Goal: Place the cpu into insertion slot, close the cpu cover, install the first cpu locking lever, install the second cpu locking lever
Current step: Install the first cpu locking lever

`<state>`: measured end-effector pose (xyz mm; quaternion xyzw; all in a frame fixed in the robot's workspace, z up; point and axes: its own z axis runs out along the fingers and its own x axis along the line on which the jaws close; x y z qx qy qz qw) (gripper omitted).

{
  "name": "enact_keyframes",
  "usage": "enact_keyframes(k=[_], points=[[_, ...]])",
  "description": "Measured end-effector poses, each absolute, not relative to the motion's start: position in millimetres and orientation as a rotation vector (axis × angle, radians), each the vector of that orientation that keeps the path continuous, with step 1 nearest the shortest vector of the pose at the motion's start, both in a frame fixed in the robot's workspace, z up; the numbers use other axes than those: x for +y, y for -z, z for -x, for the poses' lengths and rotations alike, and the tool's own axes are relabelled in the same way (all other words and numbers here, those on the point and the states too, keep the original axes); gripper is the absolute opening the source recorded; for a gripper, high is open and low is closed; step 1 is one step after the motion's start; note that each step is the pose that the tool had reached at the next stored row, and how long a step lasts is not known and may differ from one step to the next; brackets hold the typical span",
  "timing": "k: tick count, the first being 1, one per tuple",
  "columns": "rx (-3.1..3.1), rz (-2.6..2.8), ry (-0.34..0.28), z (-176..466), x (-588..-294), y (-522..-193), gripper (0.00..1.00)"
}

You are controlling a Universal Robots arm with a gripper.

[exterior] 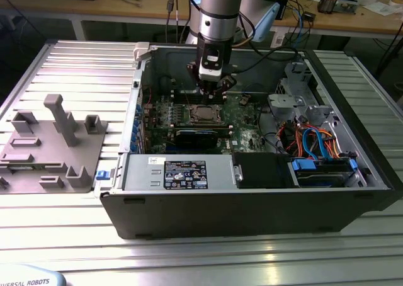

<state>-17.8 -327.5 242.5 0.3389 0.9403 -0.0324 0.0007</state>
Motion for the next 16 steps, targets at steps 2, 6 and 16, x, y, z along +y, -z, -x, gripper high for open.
enact_keyframes(k=[2, 6, 16], points=[[2.953, -1.062, 0.102, 17.8, -327.5, -242.6, 0.11], [2.955, -1.057, 0.102, 17.8, -327.5, -242.5, 0.11], [2.958, -1.047, 0.102, 17.8, -327.5, -242.5, 0.11]])
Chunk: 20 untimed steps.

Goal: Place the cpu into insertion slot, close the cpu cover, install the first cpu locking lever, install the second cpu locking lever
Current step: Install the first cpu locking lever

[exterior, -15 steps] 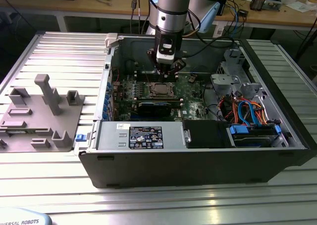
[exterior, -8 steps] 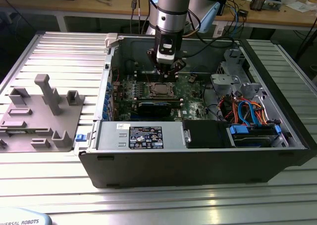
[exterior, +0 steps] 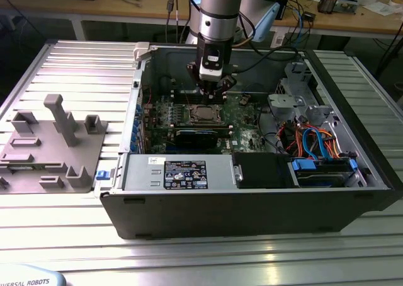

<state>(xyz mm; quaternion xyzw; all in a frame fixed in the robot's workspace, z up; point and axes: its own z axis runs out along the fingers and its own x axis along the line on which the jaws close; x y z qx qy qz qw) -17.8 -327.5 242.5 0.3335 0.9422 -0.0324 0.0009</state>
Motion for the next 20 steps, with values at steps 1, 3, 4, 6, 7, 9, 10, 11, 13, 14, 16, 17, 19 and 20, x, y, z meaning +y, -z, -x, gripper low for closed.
enact_keyframes(k=[1, 3, 4, 6, 7, 9, 10, 11, 13, 14, 16, 17, 19, 20], points=[[2.959, -1.046, 0.102, 17.8, -327.5, -242.5, 0.11], [2.959, -1.044, 0.102, 17.8, -327.5, -242.5, 0.11], [2.96, -1.043, 0.102, 17.8, -327.5, -242.6, 0.11], [2.961, -1.04, 0.102, 17.8, -327.5, -242.5, 0.11], [2.961, -1.038, 0.102, 17.8, -327.5, -242.6, 0.11], [2.962, -1.035, 0.102, 17.8, -327.5, -242.6, 0.11], [2.963, -1.034, 0.102, 17.9, -327.5, -242.5, 0.11], [2.963, -1.032, 0.102, 17.8, -327.5, -242.6, 0.11], [2.964, -1.029, 0.101, 17.8, -327.5, -242.5, 0.11], [2.965, -1.028, 0.102, 17.8, -327.5, -242.6, 0.11], [2.966, -1.025, 0.102, 17.8, -327.5, -242.6, 0.11], [2.966, -1.023, 0.101, 17.9, -327.5, -242.5, 0.11], [2.967, -1.02, 0.102, 17.8, -327.5, -242.6, 0.11], [2.967, -1.019, 0.101, 17.8, -327.5, -242.5, 0.11]])
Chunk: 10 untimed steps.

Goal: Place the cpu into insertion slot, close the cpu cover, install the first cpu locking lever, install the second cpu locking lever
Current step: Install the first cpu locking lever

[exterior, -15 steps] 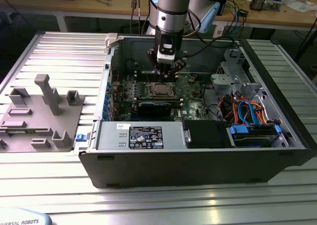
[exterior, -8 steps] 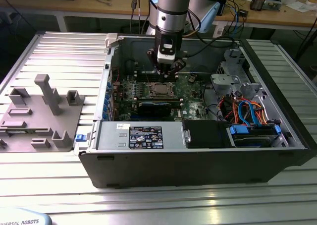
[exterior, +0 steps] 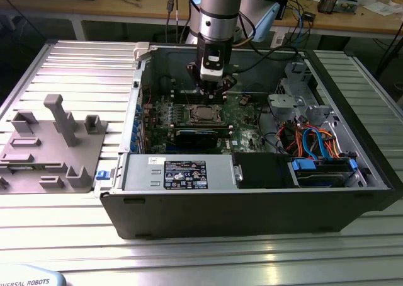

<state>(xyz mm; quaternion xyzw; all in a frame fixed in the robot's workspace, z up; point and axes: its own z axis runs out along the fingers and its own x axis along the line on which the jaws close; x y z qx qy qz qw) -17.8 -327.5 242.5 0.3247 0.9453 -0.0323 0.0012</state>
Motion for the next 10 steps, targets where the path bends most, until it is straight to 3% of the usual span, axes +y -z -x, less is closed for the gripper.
enact_keyframes(k=[10], points=[[2.972, -1.004, 0.101, 17.8, -327.5, -242.5, 0.11]])
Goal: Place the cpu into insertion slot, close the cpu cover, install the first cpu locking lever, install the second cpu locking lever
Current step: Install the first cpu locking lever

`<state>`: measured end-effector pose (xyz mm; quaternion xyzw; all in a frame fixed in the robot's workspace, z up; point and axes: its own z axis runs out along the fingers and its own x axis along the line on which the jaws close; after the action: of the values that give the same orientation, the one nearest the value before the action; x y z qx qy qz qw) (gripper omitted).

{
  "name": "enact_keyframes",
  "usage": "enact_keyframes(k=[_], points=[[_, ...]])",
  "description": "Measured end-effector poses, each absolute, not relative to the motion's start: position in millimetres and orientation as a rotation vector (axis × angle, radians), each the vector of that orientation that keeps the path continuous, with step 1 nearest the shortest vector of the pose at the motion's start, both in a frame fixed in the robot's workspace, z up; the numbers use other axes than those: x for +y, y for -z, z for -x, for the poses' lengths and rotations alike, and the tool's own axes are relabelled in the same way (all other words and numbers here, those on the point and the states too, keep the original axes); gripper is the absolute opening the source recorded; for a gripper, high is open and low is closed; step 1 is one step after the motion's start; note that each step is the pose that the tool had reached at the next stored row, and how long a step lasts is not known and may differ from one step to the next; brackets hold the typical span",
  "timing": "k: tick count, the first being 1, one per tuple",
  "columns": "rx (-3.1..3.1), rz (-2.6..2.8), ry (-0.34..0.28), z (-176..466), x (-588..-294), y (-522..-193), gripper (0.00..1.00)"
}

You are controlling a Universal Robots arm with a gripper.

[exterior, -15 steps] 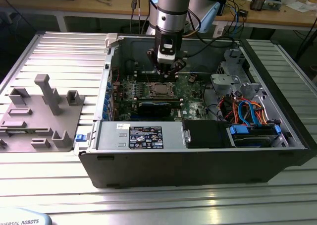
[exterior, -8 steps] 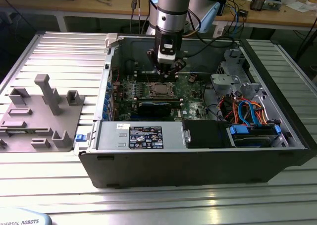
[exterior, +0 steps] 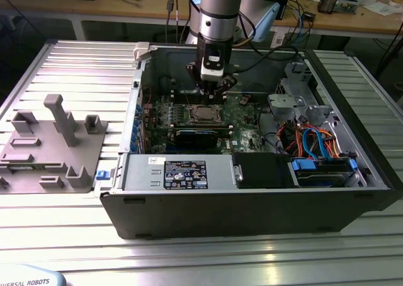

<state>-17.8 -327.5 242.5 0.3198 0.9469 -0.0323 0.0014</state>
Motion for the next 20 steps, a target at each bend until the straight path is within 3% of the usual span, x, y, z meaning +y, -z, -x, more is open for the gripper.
enact_keyframes(k=[20], points=[[2.981, -0.976, 0.101, 17.8, -327.5, -242.5, 0.11]])
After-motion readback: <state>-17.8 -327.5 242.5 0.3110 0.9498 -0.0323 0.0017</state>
